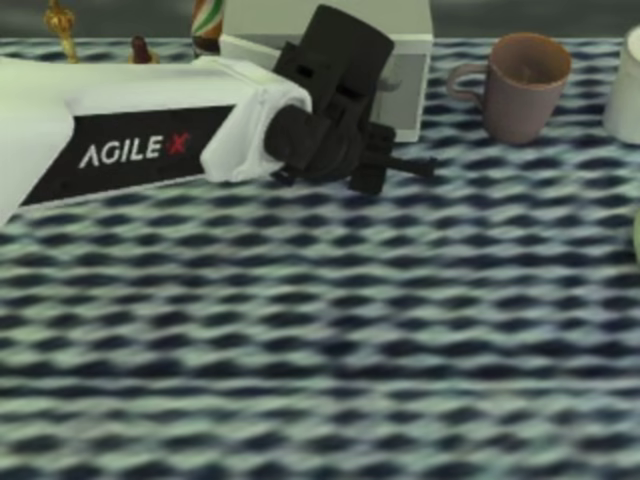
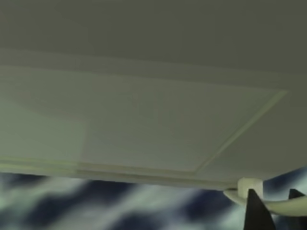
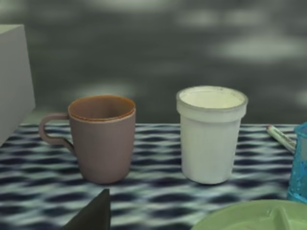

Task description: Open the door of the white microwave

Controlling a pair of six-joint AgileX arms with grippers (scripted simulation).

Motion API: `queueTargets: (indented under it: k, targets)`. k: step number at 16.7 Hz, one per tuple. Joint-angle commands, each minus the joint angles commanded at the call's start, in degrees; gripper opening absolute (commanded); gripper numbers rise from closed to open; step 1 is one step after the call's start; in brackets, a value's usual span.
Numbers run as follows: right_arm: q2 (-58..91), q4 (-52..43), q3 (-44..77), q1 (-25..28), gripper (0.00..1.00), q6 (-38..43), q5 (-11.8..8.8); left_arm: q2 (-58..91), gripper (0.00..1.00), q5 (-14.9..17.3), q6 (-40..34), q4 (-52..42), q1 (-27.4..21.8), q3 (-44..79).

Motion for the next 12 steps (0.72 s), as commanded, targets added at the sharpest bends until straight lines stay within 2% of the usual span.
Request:
queueTargets:
  k: [12]
  targets:
    - [0.0,0.0,0.0,0.0,1.0,0.0,0.0,-1.5,0.0,1.9,2.2,1.1,0.6,-2.2]
